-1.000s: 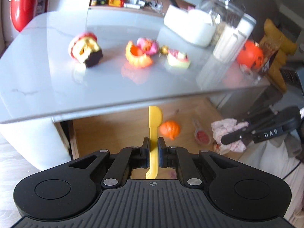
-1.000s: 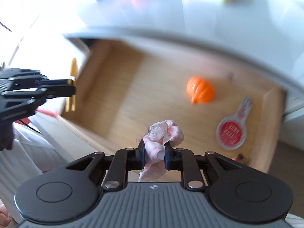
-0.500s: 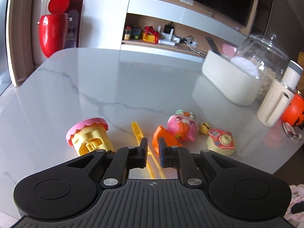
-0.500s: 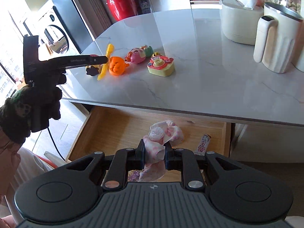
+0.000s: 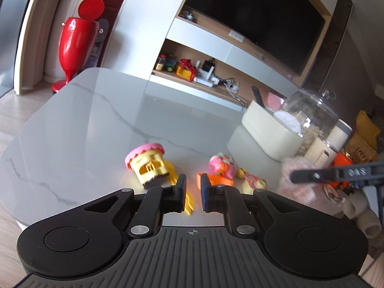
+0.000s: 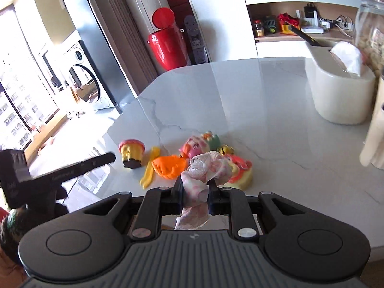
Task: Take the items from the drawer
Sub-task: 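Place the spoon on the countertop with the left tool while the right tool grasps the pink cloth, then drop the pink cloth on the countertop with the right tool while the left tool reaches into the drawer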
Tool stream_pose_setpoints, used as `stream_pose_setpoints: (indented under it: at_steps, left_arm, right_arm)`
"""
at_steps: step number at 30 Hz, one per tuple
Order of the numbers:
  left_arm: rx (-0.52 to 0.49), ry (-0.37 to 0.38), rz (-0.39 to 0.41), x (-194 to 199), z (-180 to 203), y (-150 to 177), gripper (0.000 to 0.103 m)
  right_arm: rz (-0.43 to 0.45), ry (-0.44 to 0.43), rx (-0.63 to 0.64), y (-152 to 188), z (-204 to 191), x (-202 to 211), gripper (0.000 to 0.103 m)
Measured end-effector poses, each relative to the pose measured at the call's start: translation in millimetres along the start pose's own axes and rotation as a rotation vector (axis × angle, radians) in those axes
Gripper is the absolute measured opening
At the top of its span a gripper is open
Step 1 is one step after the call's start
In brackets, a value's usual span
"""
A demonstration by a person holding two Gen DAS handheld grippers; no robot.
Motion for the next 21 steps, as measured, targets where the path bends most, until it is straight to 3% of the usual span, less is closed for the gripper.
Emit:
stream_pose_setpoints:
  at_steps: [7, 9, 11, 14, 17, 21]
  left_arm:
    - [-0.225, 0.042, -0.177, -7, 25, 61, 0.013]
    - [-0.292, 0.046, -0.220, -11, 31, 74, 0.013]
    - [-0.363, 0.049, -0.248, -13, 37, 85, 0.013]
    - [-0.436, 0.068, -0.266, -17, 49, 94, 0.013]
    - [-0.491, 0.103, -0.280, -22, 65, 101, 0.013]
    - [-0.547, 0.152, -0.312, -32, 85, 113, 0.013]
  right_arm:
    - [0.004, -0.025, 0.009, -19, -3, -74, 0.020]
    - [-0.014, 0.000, 0.012, -18, 3, -88, 0.032]
    - [-0.030, 0.078, 0.028, -14, 11, -93, 0.059]
    - [-0.024, 0.125, 0.073, -12, 15, -84, 0.065]
    - [0.007, 0.117, 0.094, -15, 14, -60, 0.076]
    - [0.055, 0.102, 0.097, -17, 16, -14, 0.082]
Point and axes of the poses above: each gripper's, at about its wrist camera, not at the fingertips, and x roughly against the way its jaws point, z to its right, y to its underside, the point moved 6 cm from there along -x, roughly the way its jaws point, and after that the axes turned 12 degrees about -y, right-handed, at the moved point
